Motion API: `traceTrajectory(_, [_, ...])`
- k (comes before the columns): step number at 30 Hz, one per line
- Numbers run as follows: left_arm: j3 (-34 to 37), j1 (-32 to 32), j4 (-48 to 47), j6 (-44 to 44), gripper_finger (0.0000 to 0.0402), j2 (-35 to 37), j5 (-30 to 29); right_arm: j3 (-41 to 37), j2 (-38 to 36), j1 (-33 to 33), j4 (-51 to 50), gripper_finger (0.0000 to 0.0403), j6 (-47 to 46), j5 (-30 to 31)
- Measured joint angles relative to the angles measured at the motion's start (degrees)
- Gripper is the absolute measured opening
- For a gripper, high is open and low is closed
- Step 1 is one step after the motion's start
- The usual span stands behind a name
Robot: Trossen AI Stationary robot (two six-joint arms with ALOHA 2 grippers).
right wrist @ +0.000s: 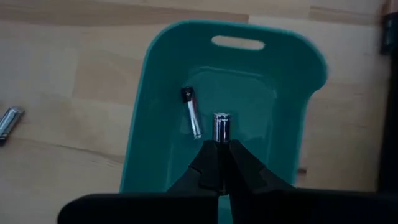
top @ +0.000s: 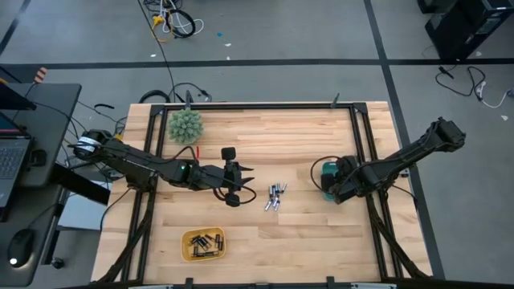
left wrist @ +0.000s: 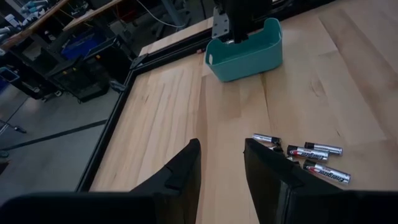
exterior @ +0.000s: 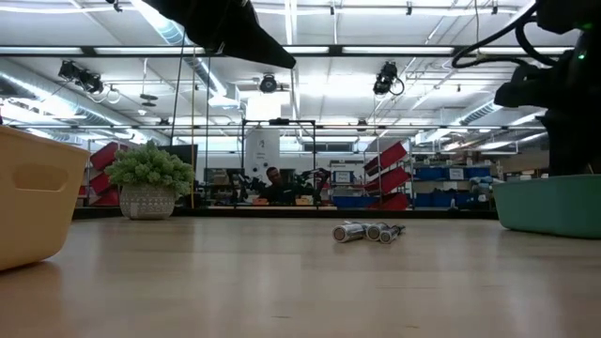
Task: Sort batteries
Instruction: Put the silver battery into the green bin
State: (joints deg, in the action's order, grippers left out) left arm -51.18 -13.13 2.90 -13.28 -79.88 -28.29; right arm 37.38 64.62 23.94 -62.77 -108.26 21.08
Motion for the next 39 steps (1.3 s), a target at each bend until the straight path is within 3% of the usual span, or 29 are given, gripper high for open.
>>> traceTrajectory(14, [0.00, 0.02, 0.09, 0.07, 0.0119, 0.00, 0.00, -0.96, 0.00, 0.00, 0.77, 0.0046, 0.55, 0.07])
traceTrajectory(28, [0.00, 0.02, -0.36, 0.47, 0.0119, 0.00, -0.01, 0.07, 0.00, 0.00, 3.08, 0.0041, 2.44, 0.68])
traceTrajectory(32, [0.00, 0.02, -0.70, 0.66, 0.0119, 0.00, -0.01, 2.70, 0.00, 0.00, 6.06, 0.0031, 9.10, 4.77])
traceTrajectory(39, [0.00, 0.02, -0.72, 0.66, 0.0119, -0.02, -0.01, 5.82, -0.02, -1.23, 16.82, 0.0009, 32.95, 9.36])
